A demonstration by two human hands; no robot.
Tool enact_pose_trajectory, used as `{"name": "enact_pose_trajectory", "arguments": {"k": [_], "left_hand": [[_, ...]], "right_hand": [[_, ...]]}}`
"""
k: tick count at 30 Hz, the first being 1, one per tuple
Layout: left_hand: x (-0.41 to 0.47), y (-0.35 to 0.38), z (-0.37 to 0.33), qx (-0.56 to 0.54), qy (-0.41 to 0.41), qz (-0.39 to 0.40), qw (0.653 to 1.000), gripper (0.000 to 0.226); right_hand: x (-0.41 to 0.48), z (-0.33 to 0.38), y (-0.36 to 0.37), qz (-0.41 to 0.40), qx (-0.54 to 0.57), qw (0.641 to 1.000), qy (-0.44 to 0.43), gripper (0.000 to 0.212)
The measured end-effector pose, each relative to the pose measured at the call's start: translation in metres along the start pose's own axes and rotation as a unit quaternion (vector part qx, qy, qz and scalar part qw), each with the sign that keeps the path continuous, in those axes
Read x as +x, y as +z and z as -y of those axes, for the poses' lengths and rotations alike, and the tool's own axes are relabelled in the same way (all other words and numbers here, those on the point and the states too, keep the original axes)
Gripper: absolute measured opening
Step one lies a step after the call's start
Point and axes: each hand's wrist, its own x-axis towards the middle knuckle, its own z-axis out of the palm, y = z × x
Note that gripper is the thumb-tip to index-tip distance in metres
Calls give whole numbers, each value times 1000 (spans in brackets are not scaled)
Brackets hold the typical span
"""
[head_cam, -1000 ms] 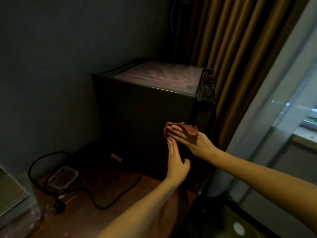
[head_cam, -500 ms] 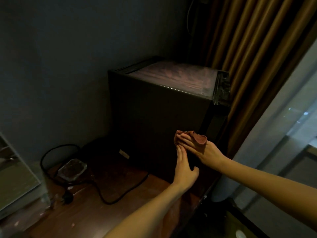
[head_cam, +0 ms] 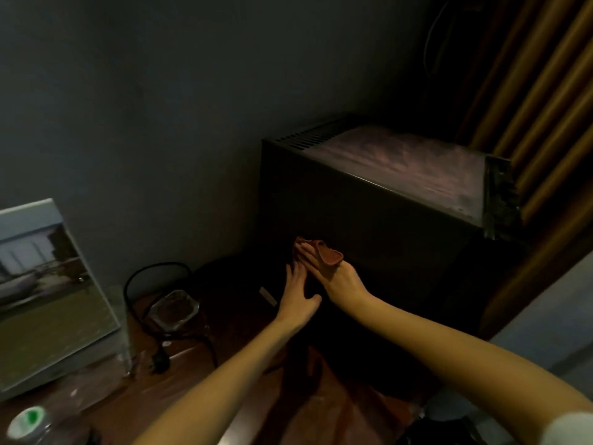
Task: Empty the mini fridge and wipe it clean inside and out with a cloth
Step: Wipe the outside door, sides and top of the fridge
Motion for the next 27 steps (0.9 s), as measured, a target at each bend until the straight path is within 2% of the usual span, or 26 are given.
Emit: {"name": "enact_pose_trajectory", "arguments": {"k": [3,15,18,21,27], "left_hand": [[16,-36,14,-32,-36,-2,999,83],[66,-95,59,-131,-72,-51,987,81],[67,-92,62,-159,-60,-38,985,82],[60,-80,65,-136,-57,-26,989,81],[24,-33,51,-98,-76,44,991,83]], "right_hand": [[40,6,-12,47,-40,998,-32,81],[143,49,-15,63,-71,993,-64,92],[144,50,-12,52,-85,993,-64,92],[130,51,-6,53,-91,991,-88,88],[53,57,25,13,-37,997,-66,87]]}}
